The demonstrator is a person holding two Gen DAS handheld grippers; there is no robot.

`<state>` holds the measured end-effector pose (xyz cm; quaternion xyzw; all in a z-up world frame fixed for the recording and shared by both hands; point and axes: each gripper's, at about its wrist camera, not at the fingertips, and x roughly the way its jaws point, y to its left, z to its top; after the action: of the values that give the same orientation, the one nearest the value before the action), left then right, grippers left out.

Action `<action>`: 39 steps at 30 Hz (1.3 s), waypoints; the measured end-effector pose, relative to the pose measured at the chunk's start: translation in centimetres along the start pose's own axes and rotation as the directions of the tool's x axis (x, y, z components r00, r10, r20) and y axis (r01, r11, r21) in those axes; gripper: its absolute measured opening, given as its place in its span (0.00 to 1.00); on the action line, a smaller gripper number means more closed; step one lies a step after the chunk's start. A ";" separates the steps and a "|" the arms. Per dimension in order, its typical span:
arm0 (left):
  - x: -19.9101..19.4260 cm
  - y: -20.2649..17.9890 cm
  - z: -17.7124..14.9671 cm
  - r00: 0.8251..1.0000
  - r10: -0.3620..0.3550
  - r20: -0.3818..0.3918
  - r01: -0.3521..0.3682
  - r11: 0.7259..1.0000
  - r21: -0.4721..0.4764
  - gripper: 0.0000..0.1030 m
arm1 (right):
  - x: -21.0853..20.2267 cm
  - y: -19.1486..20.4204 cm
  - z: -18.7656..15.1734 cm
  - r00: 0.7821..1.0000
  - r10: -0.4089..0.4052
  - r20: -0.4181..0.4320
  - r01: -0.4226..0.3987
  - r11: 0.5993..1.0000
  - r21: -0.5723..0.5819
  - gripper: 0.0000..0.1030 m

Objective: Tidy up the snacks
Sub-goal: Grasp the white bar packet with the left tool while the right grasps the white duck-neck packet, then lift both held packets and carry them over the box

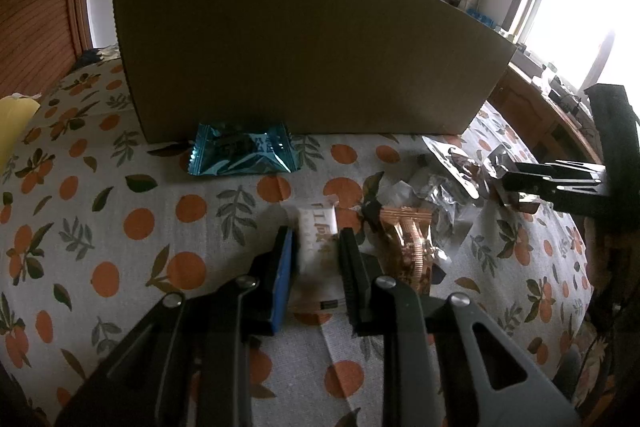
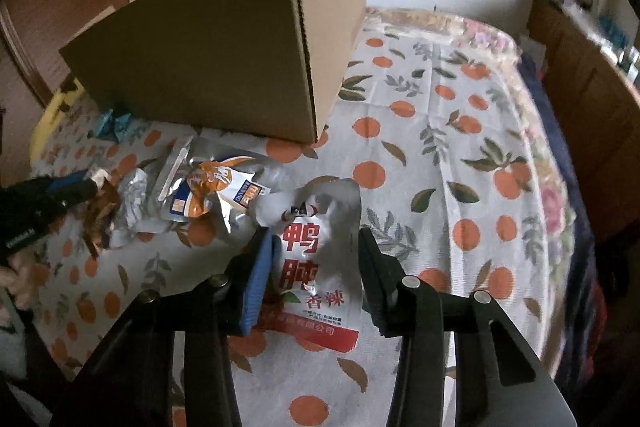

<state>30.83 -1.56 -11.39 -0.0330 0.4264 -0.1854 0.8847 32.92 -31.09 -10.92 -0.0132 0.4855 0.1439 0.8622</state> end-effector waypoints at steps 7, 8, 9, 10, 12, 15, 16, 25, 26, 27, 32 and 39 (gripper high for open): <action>0.0 0.0 0.0 1.000 0.003 0.000 -0.003 1.000 0.002 0.20 | 0.8 0.6 0.6 0.998 0.015 -0.053 -0.018 0.999 -0.050 0.51; 0.0 0.0 0.0 1.000 0.002 0.000 -0.002 1.000 0.001 0.21 | 1.1 1.3 0.5 0.998 -0.015 -0.062 0.010 0.996 -0.086 0.52; 0.0 0.0 0.0 1.000 0.001 -0.001 -0.001 1.000 0.000 0.21 | 1.3 2.3 0.4 0.996 -0.070 -0.060 0.061 0.987 -0.151 0.52; 0.0 0.0 0.0 1.000 0.003 -0.001 -0.003 1.000 0.002 0.21 | 1.3 2.7 0.6 0.995 -0.085 -0.060 0.074 0.984 -0.161 0.52; -0.1 -0.1 0.0 1.000 0.002 0.000 -0.002 1.000 0.001 0.20 | 1.4 2.5 0.9 0.994 -0.078 -0.075 0.066 0.987 -0.145 0.52; -0.1 -0.2 0.0 1.000 0.004 0.000 -0.004 1.000 0.002 0.20 | 1.1 2.7 0.8 0.995 -0.075 -0.066 0.064 0.987 -0.149 0.43; -0.1 -0.2 -0.1 1.000 0.003 0.001 -0.003 1.000 0.002 0.20 | 1.0 2.8 0.8 0.995 -0.080 -0.063 0.070 0.986 -0.151 0.42; -1.3 -0.4 -0.1 0.999 -0.017 0.034 0.017 1.000 -0.001 0.20 | -1.6 3.3 -0.1 0.999 -0.053 0.003 0.053 0.990 -0.131 0.28; -1.5 -0.5 -0.2 0.999 -0.029 0.035 0.029 1.000 -0.008 0.20 | -2.0 3.3 -0.1 0.999 -0.052 0.014 0.053 0.991 -0.127 0.27; -1.9 -0.5 -0.2 0.999 -0.035 0.041 0.036 0.999 -0.009 0.20 | -2.3 3.4 -0.1 0.999 -0.041 0.016 0.043 0.991 -0.126 0.23; -4.2 -1.3 0.9 0.995 -0.042 0.089 0.040 0.999 0.022 0.20 | -3.7 3.4 0.6 0.998 -0.021 0.058 0.027 0.992 -0.122 0.10; -6.7 -2.0 3.2 0.989 -0.048 0.139 0.040 0.997 0.063 0.20 | -5.4 4.2 1.6 0.995 -0.015 0.099 0.028 0.990 -0.141 0.09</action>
<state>28.87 -1.30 -3.93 -0.0288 0.3567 -0.2148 0.9087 30.55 -28.02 -5.03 -0.0727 0.4312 0.1693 0.8833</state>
